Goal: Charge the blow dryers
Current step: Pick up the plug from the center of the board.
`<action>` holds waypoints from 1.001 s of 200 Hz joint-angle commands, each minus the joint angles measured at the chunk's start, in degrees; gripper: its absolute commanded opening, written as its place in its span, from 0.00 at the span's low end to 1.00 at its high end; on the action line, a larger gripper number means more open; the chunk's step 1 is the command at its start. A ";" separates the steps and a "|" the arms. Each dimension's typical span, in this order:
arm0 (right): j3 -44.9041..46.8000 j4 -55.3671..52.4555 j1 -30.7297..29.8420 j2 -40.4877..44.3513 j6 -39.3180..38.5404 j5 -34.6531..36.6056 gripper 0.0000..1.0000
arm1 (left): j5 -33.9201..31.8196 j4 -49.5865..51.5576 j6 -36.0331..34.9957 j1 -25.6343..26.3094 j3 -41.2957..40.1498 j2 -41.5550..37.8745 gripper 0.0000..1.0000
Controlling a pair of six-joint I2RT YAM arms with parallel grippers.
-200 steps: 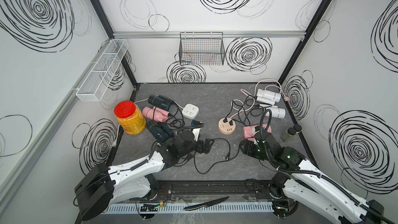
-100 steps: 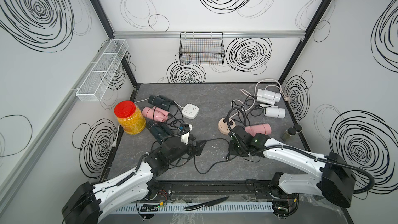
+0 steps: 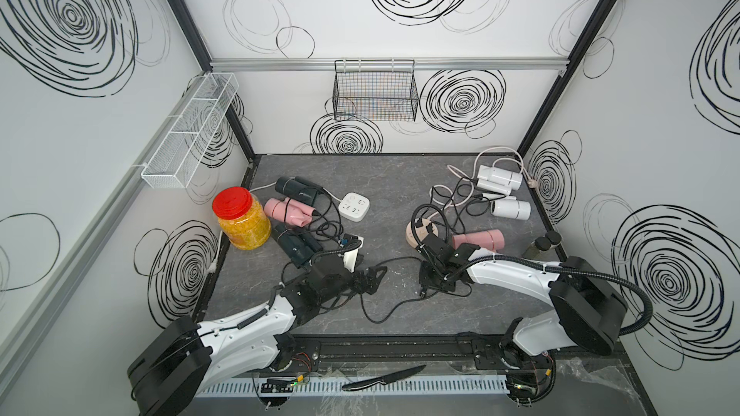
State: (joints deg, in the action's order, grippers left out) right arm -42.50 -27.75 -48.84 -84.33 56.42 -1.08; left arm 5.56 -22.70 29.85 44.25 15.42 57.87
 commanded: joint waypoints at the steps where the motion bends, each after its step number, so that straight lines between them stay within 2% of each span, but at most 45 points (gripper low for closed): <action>1: -0.06 -0.05 -0.79 -1.31 1.63 0.49 0.30 | 0.80 -4.00 -0.74 0.12 1.18 0.62 0.99; 34: 0.05 2.73 -1.67 -0.49 1.47 1.34 0.17 | 0.65 -3.34 -0.04 -0.76 1.58 1.04 0.99; 57: -0.33 5.89 -1.58 3.19 -0.75 3.46 0.13 | 4.42 -5.19 1.63 -2.26 1.41 0.93 0.98; 83: -1.77 11.11 -0.74 7.39 -8.08 5.79 0.10 | 8.68 -9.27 2.73 -2.33 1.37 1.88 0.96; 100: -2.28 13.38 0.60 9.19 -13.60 6.30 0.09 | 8.40 -9.21 3.93 -3.23 2.19 2.42 0.96; 128: -1.38 17.88 1.95 13.26 -22.39 7.98 0.07 | 17.56 -11.66 10.90 -7.86 5.82 5.01 0.94; 157: 1.27 23.03 2.42 16.54 -27.81 8.44 0.08 | 19.86 -12.77 17.20 -7.25 10.95 9.11 0.94; 184: 1.19 23.47 1.93 17.49 -29.60 7.94 0.08 | 20.90 -13.00 25.64 -6.85 16.09 15.69 0.86; 200: 1.28 23.63 1.74 17.71 -30.03 7.94 0.08 | 22.61 -17.33 30.94 -6.08 17.58 19.55 0.83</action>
State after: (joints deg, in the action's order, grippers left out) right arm -42.06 -6.68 -46.74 -67.57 29.63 6.09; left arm 24.60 -33.17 49.93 37.32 30.26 72.71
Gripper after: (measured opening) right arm 0.086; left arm 0.846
